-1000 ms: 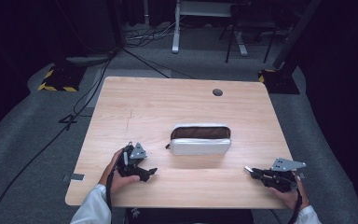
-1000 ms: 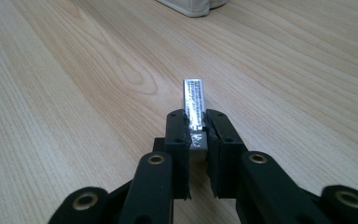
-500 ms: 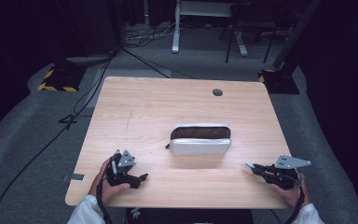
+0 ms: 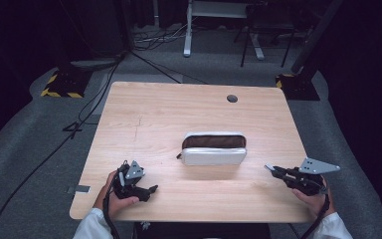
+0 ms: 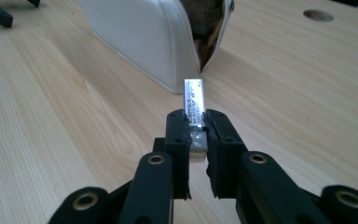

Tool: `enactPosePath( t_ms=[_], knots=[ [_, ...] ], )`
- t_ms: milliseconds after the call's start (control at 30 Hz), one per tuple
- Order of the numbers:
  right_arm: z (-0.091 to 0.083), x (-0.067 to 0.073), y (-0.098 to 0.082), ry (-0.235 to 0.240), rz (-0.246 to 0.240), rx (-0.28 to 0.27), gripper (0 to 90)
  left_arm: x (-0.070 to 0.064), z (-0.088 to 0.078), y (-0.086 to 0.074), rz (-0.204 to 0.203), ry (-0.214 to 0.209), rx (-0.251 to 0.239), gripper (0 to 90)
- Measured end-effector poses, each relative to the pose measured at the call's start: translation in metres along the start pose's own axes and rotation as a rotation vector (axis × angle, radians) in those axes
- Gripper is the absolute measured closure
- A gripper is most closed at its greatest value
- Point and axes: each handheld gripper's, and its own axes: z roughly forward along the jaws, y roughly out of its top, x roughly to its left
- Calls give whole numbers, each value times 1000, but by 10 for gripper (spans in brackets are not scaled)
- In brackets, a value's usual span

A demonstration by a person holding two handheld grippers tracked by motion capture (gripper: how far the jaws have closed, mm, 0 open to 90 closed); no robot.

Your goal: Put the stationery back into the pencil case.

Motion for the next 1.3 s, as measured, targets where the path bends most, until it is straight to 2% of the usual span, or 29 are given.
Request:
enactPosePath(
  t_ms=[200,633,900,1300],
  knots=[
    [-7,-2,14,-12,-22,-35,800,0,0,0,2,-3,0,151],
    [-7,-6,37,-30,-53,-57,800,0,1,0,-7,-14,0,146],
    [-2,-1,64,-9,-93,-80,800,0,1,0,-7,-14,0,145],
    [13,6,89,15,-118,-92,800,0,1,0,-7,-14,0,145]
  ],
)
